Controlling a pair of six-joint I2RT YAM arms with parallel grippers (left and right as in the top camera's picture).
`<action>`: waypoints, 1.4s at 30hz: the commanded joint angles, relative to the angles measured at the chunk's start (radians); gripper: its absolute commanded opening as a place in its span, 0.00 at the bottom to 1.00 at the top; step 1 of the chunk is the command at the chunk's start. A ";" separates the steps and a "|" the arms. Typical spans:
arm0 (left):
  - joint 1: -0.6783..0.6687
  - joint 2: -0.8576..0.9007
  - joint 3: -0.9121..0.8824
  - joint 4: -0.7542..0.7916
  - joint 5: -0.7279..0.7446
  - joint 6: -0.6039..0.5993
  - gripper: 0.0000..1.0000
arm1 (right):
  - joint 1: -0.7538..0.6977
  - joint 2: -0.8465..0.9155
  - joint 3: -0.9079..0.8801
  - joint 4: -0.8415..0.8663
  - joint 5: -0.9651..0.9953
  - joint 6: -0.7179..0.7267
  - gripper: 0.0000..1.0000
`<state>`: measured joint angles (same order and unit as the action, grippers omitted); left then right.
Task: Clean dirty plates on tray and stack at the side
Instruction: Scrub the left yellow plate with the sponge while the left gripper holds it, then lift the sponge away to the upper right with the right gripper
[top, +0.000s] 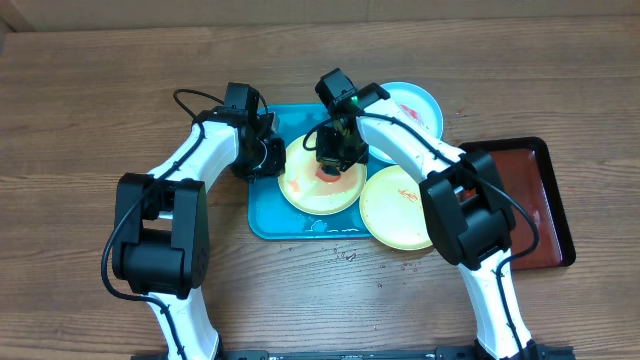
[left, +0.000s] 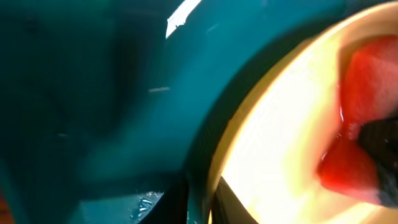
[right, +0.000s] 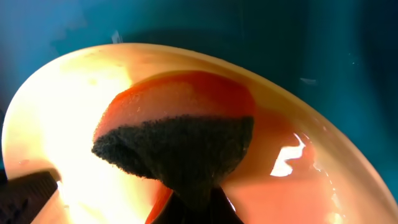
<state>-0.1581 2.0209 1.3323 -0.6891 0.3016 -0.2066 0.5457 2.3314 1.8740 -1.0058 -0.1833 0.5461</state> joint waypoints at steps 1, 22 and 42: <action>-0.026 0.022 -0.018 0.030 -0.064 -0.003 0.17 | 0.018 0.010 -0.002 -0.004 0.025 -0.003 0.04; 0.003 -0.092 0.005 0.000 -0.072 0.006 0.04 | -0.088 -0.198 0.204 -0.192 -0.089 -0.129 0.04; -0.097 -0.303 0.028 -0.093 -0.558 0.027 0.04 | -0.531 -0.482 0.217 -0.415 -0.040 -0.250 0.04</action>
<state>-0.1974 1.7298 1.3342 -0.7757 -0.0750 -0.1982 0.0387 1.8557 2.0811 -1.4139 -0.2485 0.3321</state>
